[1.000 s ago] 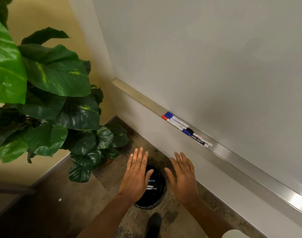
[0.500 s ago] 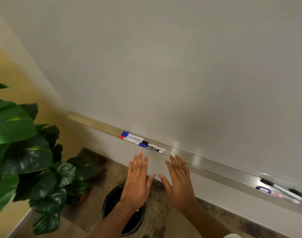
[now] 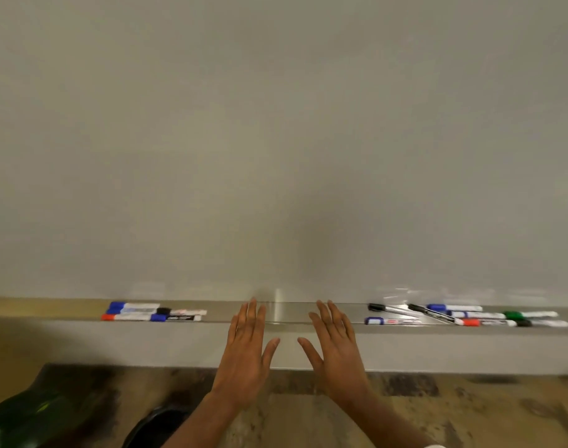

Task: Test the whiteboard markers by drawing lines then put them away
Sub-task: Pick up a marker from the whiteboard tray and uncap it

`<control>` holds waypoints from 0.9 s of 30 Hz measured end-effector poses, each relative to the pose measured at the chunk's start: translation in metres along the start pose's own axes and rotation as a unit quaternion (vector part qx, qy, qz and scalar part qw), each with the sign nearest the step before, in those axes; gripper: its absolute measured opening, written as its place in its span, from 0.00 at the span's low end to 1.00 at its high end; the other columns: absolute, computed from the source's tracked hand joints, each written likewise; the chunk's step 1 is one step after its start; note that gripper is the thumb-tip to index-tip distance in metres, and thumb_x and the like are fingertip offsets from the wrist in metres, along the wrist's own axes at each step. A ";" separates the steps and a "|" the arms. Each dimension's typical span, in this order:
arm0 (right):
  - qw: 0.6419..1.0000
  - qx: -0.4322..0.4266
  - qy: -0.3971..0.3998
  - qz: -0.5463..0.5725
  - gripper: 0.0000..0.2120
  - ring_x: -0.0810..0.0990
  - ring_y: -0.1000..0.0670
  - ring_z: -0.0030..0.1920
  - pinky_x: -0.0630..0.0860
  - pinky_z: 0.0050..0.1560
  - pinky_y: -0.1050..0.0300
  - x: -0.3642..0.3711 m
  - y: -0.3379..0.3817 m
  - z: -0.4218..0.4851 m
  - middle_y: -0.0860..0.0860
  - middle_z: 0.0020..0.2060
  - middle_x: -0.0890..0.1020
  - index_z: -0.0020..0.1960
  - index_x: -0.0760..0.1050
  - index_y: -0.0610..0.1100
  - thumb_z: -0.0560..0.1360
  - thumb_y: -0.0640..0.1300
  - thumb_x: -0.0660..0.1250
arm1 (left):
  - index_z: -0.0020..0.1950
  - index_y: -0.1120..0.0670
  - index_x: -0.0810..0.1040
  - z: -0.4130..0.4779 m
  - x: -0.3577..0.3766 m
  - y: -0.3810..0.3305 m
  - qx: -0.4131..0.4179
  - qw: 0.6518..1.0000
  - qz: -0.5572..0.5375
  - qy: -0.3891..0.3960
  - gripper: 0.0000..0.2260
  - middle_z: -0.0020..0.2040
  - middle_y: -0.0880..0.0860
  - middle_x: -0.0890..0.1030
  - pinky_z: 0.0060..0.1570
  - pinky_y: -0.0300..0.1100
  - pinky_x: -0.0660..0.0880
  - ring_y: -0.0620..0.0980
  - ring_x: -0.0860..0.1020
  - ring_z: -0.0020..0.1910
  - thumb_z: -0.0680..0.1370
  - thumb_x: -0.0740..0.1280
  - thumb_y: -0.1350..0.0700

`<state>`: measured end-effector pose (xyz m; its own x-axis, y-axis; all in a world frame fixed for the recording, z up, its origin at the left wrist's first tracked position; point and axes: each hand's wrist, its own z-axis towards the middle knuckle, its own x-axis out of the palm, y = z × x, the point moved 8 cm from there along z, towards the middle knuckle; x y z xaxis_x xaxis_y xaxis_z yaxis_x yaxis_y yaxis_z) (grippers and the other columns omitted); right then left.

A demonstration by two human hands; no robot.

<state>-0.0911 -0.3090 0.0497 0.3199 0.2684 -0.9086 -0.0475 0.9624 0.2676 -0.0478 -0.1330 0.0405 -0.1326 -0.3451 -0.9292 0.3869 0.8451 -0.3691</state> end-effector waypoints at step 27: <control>0.984 0.135 0.101 -0.065 0.24 0.81 0.43 0.60 0.75 0.62 0.42 0.027 -0.214 -0.012 0.47 0.59 0.83 0.62 0.80 0.47 0.67 0.44 0.80 | 0.82 0.47 0.36 0.095 0.123 -0.133 0.102 0.991 0.018 0.090 0.33 0.81 0.45 0.32 0.78 0.43 0.35 0.42 0.30 0.79 0.80 0.37 0.33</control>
<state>-0.0841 -0.5072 -0.0361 0.1106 0.1723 -0.9788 0.2429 0.9503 0.1948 -0.0294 -0.3268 -0.0228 -0.2687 -0.2229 -0.9371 0.5676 0.7494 -0.3410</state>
